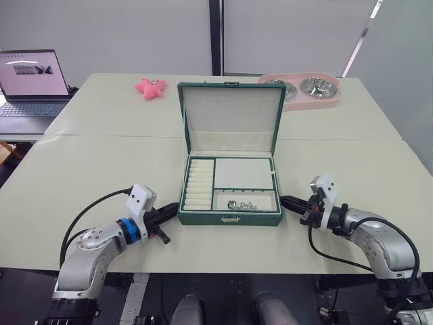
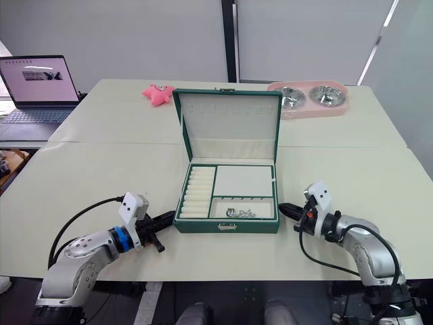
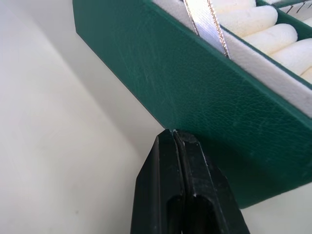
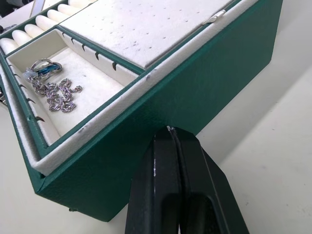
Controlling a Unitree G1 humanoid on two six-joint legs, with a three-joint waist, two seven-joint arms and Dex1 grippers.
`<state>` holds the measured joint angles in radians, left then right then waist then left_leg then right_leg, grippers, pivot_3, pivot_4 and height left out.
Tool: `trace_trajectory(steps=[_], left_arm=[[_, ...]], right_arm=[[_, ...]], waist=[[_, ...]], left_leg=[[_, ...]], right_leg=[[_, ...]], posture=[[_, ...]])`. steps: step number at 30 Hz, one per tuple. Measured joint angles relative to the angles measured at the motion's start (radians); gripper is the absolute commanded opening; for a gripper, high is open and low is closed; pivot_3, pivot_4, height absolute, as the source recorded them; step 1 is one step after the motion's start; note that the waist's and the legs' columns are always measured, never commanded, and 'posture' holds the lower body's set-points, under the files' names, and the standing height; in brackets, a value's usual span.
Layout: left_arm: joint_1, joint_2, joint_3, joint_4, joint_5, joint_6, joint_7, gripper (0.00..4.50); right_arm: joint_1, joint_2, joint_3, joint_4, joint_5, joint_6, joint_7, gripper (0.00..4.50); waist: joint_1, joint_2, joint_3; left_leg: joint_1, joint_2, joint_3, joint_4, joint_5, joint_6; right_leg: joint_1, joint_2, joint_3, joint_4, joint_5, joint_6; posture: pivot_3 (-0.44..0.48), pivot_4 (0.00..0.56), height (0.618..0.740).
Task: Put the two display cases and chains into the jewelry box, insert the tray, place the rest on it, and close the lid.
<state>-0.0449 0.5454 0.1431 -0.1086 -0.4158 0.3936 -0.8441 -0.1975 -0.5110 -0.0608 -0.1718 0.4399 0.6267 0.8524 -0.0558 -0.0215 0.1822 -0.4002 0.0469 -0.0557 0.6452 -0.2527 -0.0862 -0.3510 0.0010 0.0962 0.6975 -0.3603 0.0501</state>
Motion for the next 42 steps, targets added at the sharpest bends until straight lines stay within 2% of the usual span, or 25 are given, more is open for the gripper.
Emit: trace_trajectory(steps=[3, 8, 14, 17, 23, 26, 32, 37, 42], left_arm=[[0.045, 0.001, 0.027, -0.038, -0.010, -0.061, -0.010, 0.00], [0.241, -0.002, 0.153, -0.171, -0.056, -0.135, -0.015, 0.00], [0.547, -0.091, 0.263, -0.475, -0.172, -0.205, 0.002, 0.00], [0.647, -0.120, 0.283, -0.598, -0.216, -0.228, 0.007, 0.00], [0.825, -0.227, 0.347, -0.654, -0.258, -0.323, 0.008, 0.00], [0.853, -0.244, 0.367, -0.682, -0.277, -0.368, 0.008, 0.00], [0.874, -0.257, 0.375, -0.702, -0.302, -0.382, 0.055, 0.00], [0.896, -0.271, 0.374, -0.729, -0.312, -0.383, 0.100, 0.00], [0.907, -0.271, 0.366, -0.749, -0.312, -0.383, 0.115, 0.00]], right_arm=[[-0.016, -0.027, -0.011, 0.013, 0.019, -0.006, 0.025, 0.01], [-0.117, -0.091, -0.059, 0.159, 0.020, -0.061, 0.062, 0.01], [-0.397, -0.098, -0.035, 0.516, -0.061, -0.228, 0.114, 0.01], [-0.522, -0.081, -0.029, 0.695, -0.107, -0.330, 0.126, 0.01], [-0.745, -0.030, -0.012, 1.064, -0.196, -0.531, 0.129, 0.01], [-0.826, -0.014, -0.012, 1.204, -0.234, -0.617, 0.115, 0.01], [-0.934, 0.038, -0.021, 1.380, -0.284, -0.729, 0.028, 0.01], [-0.991, 0.059, -0.042, 1.424, -0.286, -0.759, 0.026, 0.01], [-1.016, 0.084, -0.077, 1.425, -0.273, -0.759, 0.093, 0.01]], waist=[[-0.001, 0.000, 0.000], [-0.001, 0.000, 0.000], [-0.004, -0.001, 0.001], [-0.002, -0.001, 0.001], [-0.009, -0.001, 0.002], [-0.013, 0.000, 0.003], [-0.028, 0.000, 0.003], [-0.031, 0.002, 0.004], [-0.031, 0.002, 0.004]], left_leg=[[0.000, 0.000, 0.001, 0.000, 0.000, 0.000], [0.001, 0.000, 0.001, 0.000, 0.000, 0.000], [0.001, 0.000, 0.002, 0.000, 0.000, 0.000], [0.001, 0.000, 0.002, 0.000, 0.000, 0.000], [0.001, 0.000, 0.004, 0.000, 0.000, 0.000], [0.001, 0.000, 0.003, 0.000, 0.000, 0.000], [0.001, 0.000, 0.004, 0.000, 0.000, 0.000], [0.001, 0.000, 0.003, 0.000, 0.000, 0.000], [0.001, 0.000, 0.003, 0.000, 0.000, 0.000]], right_leg=[[0.000, 0.000, 0.000, 0.000, 0.000, 0.000], [0.000, 0.000, 0.001, 0.000, 0.000, 0.000], [0.001, -0.001, 0.002, -0.001, 0.000, 0.000], [0.001, -0.001, 0.002, -0.002, 0.000, 0.000], [0.001, -0.001, 0.003, -0.003, 0.000, 0.000], [0.001, -0.001, 0.002, -0.003, 0.000, 0.000], [0.001, -0.001, 0.003, -0.003, 0.000, 0.000], [0.000, 0.000, 0.003, -0.002, 0.000, 0.000], [0.000, 0.000, 0.003, -0.002, 0.000, 0.000]], posture=[[0.000, 0.150, 0.740], [0.000, 0.150, 0.740], [0.000, 0.150, 0.740], [0.000, 0.150, 0.740], [0.000, 0.150, 0.740], [0.000, 0.150, 0.740], [0.000, 0.150, 0.740], [0.000, 0.150, 0.740], [0.000, 0.150, 0.740]])
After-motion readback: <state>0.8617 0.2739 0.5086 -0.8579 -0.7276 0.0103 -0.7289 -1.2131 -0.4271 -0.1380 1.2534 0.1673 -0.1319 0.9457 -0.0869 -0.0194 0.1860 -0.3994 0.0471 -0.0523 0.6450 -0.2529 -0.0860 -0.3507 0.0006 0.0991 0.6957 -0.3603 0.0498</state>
